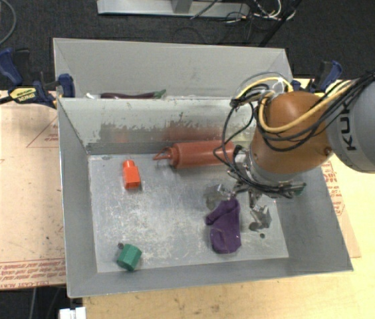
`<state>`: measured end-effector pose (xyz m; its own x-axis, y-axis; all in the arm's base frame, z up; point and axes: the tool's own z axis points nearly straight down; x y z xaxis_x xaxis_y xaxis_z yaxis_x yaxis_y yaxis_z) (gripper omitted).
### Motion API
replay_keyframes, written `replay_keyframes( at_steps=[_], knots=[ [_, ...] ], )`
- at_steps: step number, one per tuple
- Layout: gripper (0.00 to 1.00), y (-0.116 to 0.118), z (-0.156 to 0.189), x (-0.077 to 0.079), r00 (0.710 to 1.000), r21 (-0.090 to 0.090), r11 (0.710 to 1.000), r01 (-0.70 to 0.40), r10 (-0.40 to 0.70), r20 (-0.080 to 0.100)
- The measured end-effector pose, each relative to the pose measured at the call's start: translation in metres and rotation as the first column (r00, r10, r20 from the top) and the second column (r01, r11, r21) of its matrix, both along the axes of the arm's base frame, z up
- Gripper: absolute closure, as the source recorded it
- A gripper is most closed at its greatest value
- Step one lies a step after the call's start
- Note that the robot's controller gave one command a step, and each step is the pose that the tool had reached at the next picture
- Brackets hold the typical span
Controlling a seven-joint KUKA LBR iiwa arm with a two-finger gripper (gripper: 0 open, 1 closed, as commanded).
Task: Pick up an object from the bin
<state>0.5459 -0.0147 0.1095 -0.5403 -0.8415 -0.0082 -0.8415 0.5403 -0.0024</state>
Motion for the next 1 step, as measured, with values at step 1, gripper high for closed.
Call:
replay_keyframes(
  at_steps=[1],
  knots=[
    [1.00, 0.0186, -0.0339, -0.0275, 0.912, 0.000, 0.912, -0.411, 0.411, -0.003]
  ],
)
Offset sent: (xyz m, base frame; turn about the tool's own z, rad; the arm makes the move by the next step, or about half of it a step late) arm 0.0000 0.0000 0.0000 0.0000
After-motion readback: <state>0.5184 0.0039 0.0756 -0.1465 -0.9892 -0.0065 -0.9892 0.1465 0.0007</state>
